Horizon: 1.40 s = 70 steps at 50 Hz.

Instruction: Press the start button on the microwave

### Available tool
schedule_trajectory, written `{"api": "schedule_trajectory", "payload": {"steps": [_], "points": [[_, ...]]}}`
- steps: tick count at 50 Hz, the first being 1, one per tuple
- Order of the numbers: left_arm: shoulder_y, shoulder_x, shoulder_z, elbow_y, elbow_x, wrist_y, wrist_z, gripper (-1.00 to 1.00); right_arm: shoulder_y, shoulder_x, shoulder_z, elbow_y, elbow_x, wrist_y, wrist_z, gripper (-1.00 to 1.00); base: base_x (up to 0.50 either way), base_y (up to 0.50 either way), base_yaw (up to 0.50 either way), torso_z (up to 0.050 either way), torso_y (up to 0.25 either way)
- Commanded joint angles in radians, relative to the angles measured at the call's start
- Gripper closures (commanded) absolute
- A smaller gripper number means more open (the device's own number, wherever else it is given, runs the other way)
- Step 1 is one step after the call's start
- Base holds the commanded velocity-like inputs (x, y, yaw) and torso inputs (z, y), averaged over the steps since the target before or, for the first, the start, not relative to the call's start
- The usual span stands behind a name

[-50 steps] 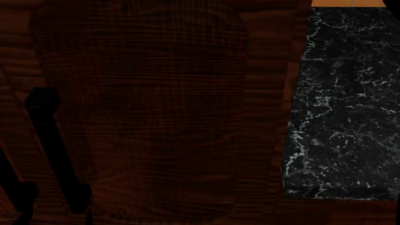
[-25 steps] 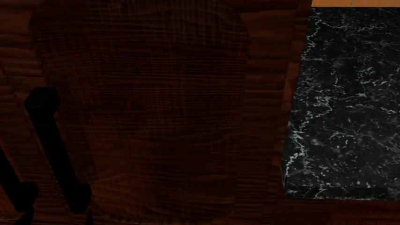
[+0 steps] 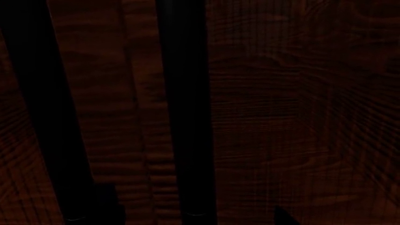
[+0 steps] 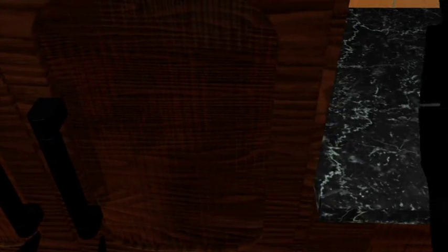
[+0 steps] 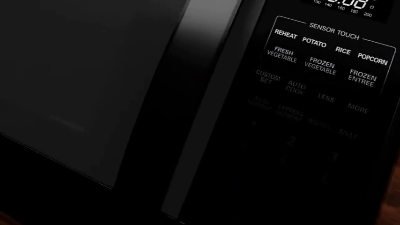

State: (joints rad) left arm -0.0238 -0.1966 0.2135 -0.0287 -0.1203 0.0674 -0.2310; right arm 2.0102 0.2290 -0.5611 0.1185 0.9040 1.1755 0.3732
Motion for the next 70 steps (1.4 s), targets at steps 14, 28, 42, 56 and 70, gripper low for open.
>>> {"api": "schedule_trajectory", "payload": {"steps": [14, 28, 42, 56, 70], "points": [[-0.003, -0.008, 0.004, -0.029, -0.017, 0.026, -0.007, -1.00, 0.026, -0.014, -0.096, 0.122, -0.089, -0.055, -0.038, 1.00, 0.00, 0.00, 0.00, 0.000, 0.000], [0.000, -0.012, 0.005, -0.037, -0.023, 0.036, -0.015, -1.00, 0.052, -0.016, -0.136, 0.219, -0.142, -0.121, -0.088, 1.00, 0.00, 0.00, 0.00, 0.000, 0.000], [-0.005, -0.020, 0.008, -0.027, -0.029, 0.028, -0.023, -1.00, 0.021, -0.023, -0.145, 0.292, -0.157, -0.161, -0.101, 1.00, 0.00, 0.00, 0.00, 0.000, 0.000], [-0.004, -0.023, 0.014, -0.032, -0.031, 0.034, -0.030, -1.00, 0.003, -0.021, -0.138, 0.316, -0.146, -0.166, -0.110, 1.00, 0.00, 0.00, 0.00, 0.000, 0.000], [-0.003, -0.026, 0.019, -0.043, -0.034, 0.040, -0.037, -1.00, 0.013, -0.043, -0.157, 0.466, -0.185, -0.245, -0.165, 1.00, 0.02, 0.00, 0.01, 0.002, 0.000]]}}
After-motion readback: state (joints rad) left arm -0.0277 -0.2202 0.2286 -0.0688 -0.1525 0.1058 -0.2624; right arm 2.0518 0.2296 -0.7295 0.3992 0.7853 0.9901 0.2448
